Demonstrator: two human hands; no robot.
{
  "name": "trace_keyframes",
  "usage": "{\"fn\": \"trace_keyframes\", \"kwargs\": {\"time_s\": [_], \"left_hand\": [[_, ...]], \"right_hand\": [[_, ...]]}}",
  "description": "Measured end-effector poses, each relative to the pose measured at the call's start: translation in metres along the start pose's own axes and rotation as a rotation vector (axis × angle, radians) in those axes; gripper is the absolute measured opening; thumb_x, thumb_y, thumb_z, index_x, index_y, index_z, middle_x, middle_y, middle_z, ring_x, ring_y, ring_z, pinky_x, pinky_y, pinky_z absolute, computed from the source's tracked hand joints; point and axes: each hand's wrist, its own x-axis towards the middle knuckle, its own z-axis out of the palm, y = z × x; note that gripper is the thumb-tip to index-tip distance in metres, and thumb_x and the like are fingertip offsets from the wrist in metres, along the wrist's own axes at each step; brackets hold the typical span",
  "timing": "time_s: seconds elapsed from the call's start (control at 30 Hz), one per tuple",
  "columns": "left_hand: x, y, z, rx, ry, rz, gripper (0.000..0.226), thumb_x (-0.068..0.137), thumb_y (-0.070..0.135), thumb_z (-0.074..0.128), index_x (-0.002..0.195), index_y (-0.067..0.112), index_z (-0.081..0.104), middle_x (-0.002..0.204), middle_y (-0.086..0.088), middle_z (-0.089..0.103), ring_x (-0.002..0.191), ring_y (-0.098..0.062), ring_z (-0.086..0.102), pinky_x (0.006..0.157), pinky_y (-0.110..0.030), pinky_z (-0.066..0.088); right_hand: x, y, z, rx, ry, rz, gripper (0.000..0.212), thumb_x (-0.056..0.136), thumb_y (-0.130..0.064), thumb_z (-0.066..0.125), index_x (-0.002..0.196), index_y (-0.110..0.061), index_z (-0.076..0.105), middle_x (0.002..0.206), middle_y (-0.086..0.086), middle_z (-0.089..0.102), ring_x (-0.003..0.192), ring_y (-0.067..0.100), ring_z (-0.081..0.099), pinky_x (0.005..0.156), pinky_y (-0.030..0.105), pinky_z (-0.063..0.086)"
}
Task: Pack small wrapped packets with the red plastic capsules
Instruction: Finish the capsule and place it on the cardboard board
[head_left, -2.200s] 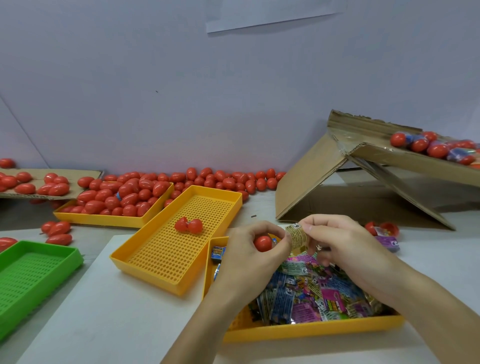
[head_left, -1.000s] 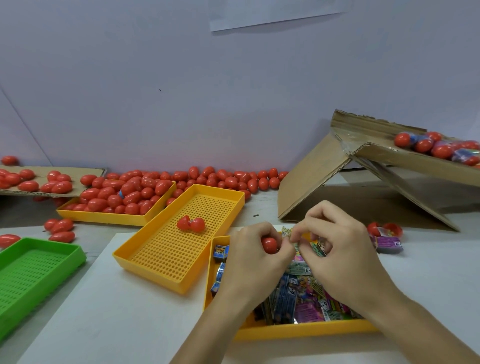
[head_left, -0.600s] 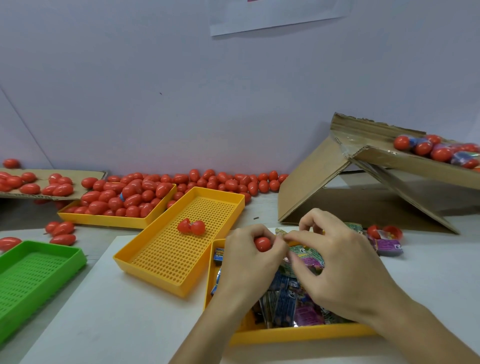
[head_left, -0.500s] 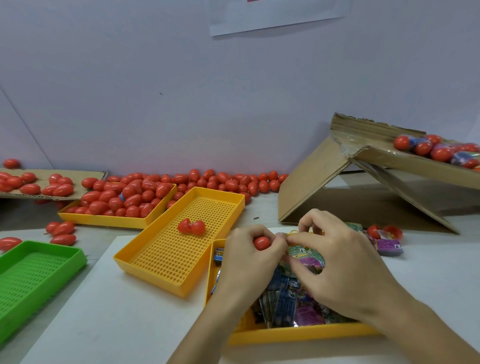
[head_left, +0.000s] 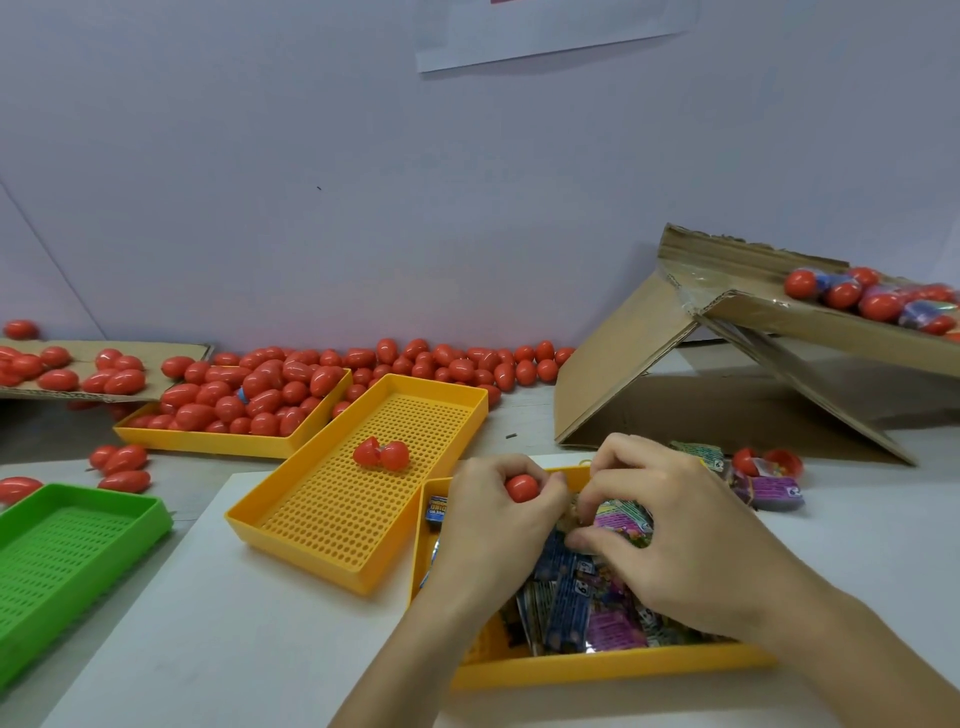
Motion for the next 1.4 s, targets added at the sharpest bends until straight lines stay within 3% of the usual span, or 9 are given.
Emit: {"fn": "trace_keyframes", "kwargs": {"time_s": [0.1, 0.2, 0.3, 0.53, 0.7, 1.0, 1.4], "left_hand": [[0.0008, 0.0, -0.0026, -0.037, -0.001, -0.027, 0.03, 0.089, 0.022, 0.07, 0.06, 0.017, 0.067, 0.049, 0.011, 0.054, 0.049, -0.002, 0.05, 0.05, -0.015, 0.04], [0.0003, 0.002, -0.0044, -0.117, 0.011, -0.044, 0.034, 0.092, 0.031, 0.069, 0.064, 0.011, 0.066, 0.047, 0.01, 0.048, 0.048, -0.005, 0.046, 0.051, -0.021, 0.04], [0.0004, 0.0041, -0.005, -0.178, 0.035, -0.052, 0.034, 0.092, 0.031, 0.069, 0.067, 0.009, 0.067, 0.049, 0.01, 0.047, 0.05, -0.006, 0.045, 0.053, -0.025, 0.041], [-0.0042, 0.0093, -0.0038, -0.303, -0.066, -0.08, 0.02, 0.093, 0.022, 0.067, 0.08, 0.009, 0.076, 0.048, 0.017, 0.054, 0.048, 0.0, 0.054, 0.047, -0.015, 0.041], [-0.004, 0.0083, -0.003, -0.282, -0.056, -0.055, 0.012, 0.091, 0.022, 0.069, 0.086, 0.014, 0.077, 0.05, 0.019, 0.055, 0.052, -0.002, 0.054, 0.051, -0.014, 0.041], [-0.0042, 0.0064, -0.0029, -0.394, -0.052, -0.131, 0.012, 0.091, 0.025, 0.069, 0.088, 0.014, 0.075, 0.053, 0.012, 0.048, 0.046, -0.004, 0.046, 0.046, -0.022, 0.04], [-0.0023, 0.0013, -0.0024, -0.535, -0.028, -0.202, 0.023, 0.089, 0.027, 0.072, 0.091, 0.004, 0.072, 0.055, 0.002, 0.043, 0.043, -0.01, 0.039, 0.042, -0.024, 0.037]], "right_hand": [[0.0014, 0.0018, -0.0012, 0.063, 0.002, 0.016, 0.011, 0.083, -0.044, 0.065, 0.076, -0.037, 0.062, 0.088, -0.017, 0.054, 0.087, 0.008, 0.057, 0.068, 0.022, 0.047], [0.0031, 0.0043, -0.0038, 0.119, 0.086, 0.054, 0.015, 0.087, -0.032, 0.07, 0.074, -0.033, 0.062, 0.082, -0.012, 0.058, 0.082, 0.012, 0.057, 0.064, 0.015, 0.042], [0.0048, 0.0044, -0.0058, 0.19, 0.177, 0.13, 0.015, 0.085, -0.033, 0.068, 0.071, -0.029, 0.064, 0.076, -0.009, 0.061, 0.076, 0.015, 0.058, 0.059, 0.021, 0.044], [0.0074, 0.0023, -0.0075, 0.281, 0.266, 0.246, 0.012, 0.081, -0.04, 0.065, 0.075, -0.031, 0.069, 0.071, -0.016, 0.065, 0.074, 0.011, 0.061, 0.065, 0.033, 0.052], [0.0071, 0.002, -0.0071, 0.316, 0.238, 0.251, 0.005, 0.083, -0.034, 0.07, 0.079, -0.035, 0.072, 0.072, -0.009, 0.066, 0.073, 0.011, 0.063, 0.066, 0.032, 0.053], [0.0076, -0.0004, -0.0061, 0.394, 0.19, 0.219, 0.024, 0.088, -0.012, 0.072, 0.088, -0.036, 0.074, 0.071, -0.005, 0.062, 0.067, 0.013, 0.06, 0.061, 0.033, 0.052], [0.0073, -0.0036, -0.0054, 0.424, 0.158, 0.22, 0.022, 0.089, -0.015, 0.07, 0.101, -0.033, 0.073, 0.073, -0.005, 0.061, 0.073, 0.02, 0.061, 0.068, 0.035, 0.051]]}}
